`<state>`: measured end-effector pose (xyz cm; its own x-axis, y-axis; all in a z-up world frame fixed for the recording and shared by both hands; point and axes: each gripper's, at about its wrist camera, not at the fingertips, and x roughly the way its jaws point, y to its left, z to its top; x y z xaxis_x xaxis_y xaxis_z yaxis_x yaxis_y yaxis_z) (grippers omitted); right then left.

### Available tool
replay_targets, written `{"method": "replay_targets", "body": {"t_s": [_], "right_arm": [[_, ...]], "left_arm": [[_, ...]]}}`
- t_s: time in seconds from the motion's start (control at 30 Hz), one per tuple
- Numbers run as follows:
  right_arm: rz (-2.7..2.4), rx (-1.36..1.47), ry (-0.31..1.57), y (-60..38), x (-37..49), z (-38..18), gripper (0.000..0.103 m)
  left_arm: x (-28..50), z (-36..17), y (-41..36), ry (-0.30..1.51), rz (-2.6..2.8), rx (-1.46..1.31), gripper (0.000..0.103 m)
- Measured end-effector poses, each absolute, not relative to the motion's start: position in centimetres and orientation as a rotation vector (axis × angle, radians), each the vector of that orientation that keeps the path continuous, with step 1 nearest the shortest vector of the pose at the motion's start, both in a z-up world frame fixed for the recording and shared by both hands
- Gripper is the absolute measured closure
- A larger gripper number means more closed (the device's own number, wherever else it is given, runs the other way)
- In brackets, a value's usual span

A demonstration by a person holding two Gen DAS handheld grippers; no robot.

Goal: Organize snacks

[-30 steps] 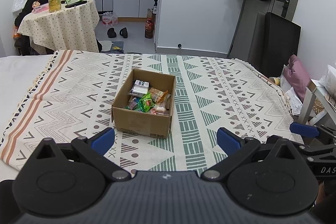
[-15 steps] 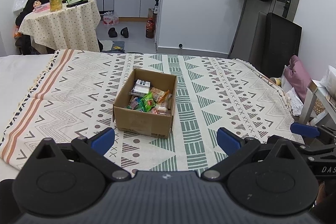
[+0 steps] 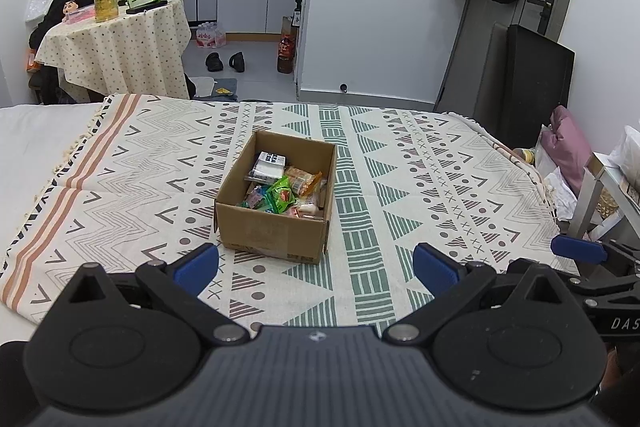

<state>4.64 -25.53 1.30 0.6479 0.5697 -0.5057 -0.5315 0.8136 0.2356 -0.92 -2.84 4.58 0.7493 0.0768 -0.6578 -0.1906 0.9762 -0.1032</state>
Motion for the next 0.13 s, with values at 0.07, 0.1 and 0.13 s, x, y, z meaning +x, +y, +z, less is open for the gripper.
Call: {"method": "replay_targets", "body": {"t_s": [0.07,0.1,0.13], "right_arm": [[0.63,0.07,0.602,-25.44,4.56,1.13,0.0],[0.631,0.07,0.605,-25.3,4.52,1.03,0.0],[0.633,0.071,0.607,-25.25,4.46,0.93,0.0]], "left_arm": [[-0.89,4.59,-2.83,0.709,0.145,-0.169,0.0],[-0.9,4.58,-2.82,0.708,0.144,-0.169,0.0],[-0.87,4.6,-2.88,0.708,0.143,-0.169,0.0]]}}
